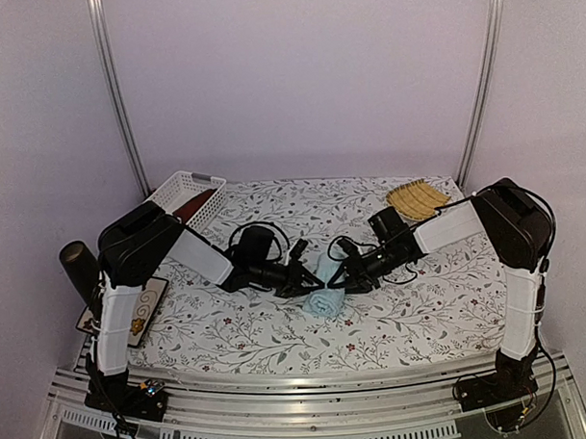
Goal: Roll the towels
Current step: Pass from the right arm to the left, then move the bin to the center of the board.
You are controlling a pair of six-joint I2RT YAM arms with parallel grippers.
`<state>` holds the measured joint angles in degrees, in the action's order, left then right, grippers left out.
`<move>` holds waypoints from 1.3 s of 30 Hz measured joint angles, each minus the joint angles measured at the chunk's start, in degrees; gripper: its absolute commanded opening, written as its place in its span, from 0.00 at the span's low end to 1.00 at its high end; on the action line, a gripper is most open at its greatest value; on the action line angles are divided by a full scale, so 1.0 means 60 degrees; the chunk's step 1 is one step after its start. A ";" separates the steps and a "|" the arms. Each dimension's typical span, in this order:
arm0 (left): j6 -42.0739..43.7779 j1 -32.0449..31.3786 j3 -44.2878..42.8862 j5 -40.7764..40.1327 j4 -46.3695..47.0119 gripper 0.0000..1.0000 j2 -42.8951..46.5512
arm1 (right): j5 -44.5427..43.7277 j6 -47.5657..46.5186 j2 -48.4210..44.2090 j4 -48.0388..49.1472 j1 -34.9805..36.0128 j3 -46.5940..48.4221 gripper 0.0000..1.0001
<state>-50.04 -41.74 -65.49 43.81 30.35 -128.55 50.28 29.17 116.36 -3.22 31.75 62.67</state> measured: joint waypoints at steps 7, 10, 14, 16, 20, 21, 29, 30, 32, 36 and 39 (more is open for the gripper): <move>-0.0142 0.0091 0.0171 0.0040 -0.0433 0.00 0.0350 | 0.0200 -0.0324 -0.0623 -0.0492 -0.0131 0.0066 0.99; -0.0113 0.0189 0.0164 0.0080 -0.1086 0.00 0.0725 | 0.0259 -0.0495 -0.1501 -0.0736 -0.0448 0.0066 0.99; 0.0200 0.0681 -0.0357 0.0131 -0.2419 0.00 0.1351 | 0.0288 -0.0801 -0.2517 -0.1133 -0.0929 0.0098 0.99; 0.0495 0.1035 -0.0882 0.0095 -0.3195 0.00 0.1614 | 0.0251 -0.0998 -0.2878 -0.1355 -0.1093 0.0135 0.99; 0.1045 0.2018 -0.1894 -0.0117 -0.4546 0.00 0.2211 | 0.0120 -0.1388 -0.3173 -0.1807 -0.1177 0.0138 0.99; 0.1151 0.2237 -0.2029 -0.0178 -0.4761 0.00 0.2313 | 0.0098 -0.1446 -0.3177 -0.1880 -0.1177 0.0135 0.99; 0.2189 0.4280 -0.3632 -0.1271 -0.7318 0.00 0.2656 | -0.0138 -0.1668 -0.3330 -0.2109 -0.1169 -0.0288 0.99; 0.2277 0.4513 -0.3825 -0.1479 -0.7559 0.00 0.2656 | -0.0146 -0.1668 -0.3391 -0.2106 -0.1169 -0.0379 0.99; 0.2408 0.4998 -0.4116 -0.1931 -0.7949 0.00 0.2656 | -0.0146 -0.1665 -0.3493 -0.2098 -0.1169 -0.0525 0.99; 0.2499 0.5796 -0.4437 -0.2801 -0.8484 0.00 0.2652 | -0.0146 -0.1654 -0.3639 -0.2062 -0.1169 -0.0787 0.99; 0.2484 0.6288 -0.4677 -0.3424 -0.8688 0.00 0.2546 | -0.0146 -0.1647 -0.3716 -0.2022 -0.1169 -0.0940 0.99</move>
<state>-35.14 -4.01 -93.56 23.27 -21.78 -113.27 49.41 19.29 94.06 -15.35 24.73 57.04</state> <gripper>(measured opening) 0.070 0.988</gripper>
